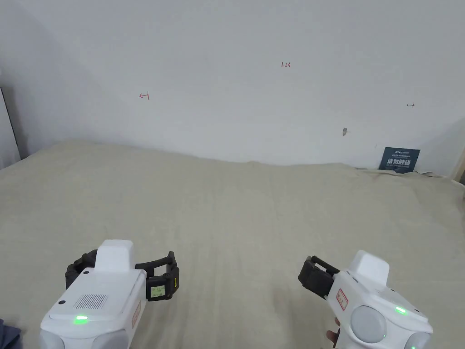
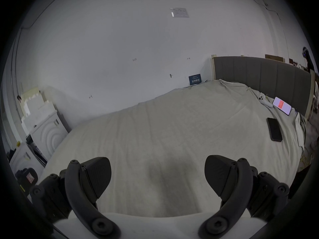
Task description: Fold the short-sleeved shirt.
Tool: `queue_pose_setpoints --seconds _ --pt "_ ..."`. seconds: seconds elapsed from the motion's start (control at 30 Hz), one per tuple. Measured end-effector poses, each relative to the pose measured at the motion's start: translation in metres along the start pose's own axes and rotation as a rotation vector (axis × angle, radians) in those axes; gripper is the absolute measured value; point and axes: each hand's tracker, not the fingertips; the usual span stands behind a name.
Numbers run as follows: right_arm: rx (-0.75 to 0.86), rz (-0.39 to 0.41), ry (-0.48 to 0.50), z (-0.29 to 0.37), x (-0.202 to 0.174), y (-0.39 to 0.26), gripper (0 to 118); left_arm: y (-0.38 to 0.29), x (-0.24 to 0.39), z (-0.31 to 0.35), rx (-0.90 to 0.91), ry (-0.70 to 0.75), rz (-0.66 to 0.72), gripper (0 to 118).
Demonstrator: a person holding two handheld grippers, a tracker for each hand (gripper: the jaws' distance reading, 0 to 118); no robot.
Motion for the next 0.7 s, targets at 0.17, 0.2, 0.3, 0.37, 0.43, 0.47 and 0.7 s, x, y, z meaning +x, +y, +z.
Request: queue_pose_setpoints --seconds 0.17,0.2,0.3,0.37,0.43,0.47,0.7 --pt "0.099 0.091 -0.030 0.000 -0.003 -0.004 111 0.001 -0.001 -0.003 0.007 0.001 -0.006 118" --pt "0.115 0.105 -0.021 0.000 -0.003 -0.005 111 0.001 -0.001 -0.004 0.010 0.001 -0.006 118" --pt "0.144 0.152 0.006 0.002 -0.005 -0.007 111 0.000 0.000 -0.006 0.014 -0.003 -0.011 118" --pt "0.157 0.169 0.007 0.003 -0.007 -0.009 111 0.000 0.000 -0.008 0.019 -0.002 -0.020 118" --pt "0.163 0.185 0.009 0.002 -0.009 -0.009 111 0.000 0.000 -0.008 0.026 -0.004 -0.021 118" --pt "0.173 0.191 0.009 0.002 -0.010 -0.010 111 0.000 0.000 -0.008 0.031 -0.003 -0.019 118" --pt "0.236 0.197 -0.003 0.002 -0.012 -0.010 111 0.000 -0.001 -0.008 0.052 -0.009 -0.019 118"
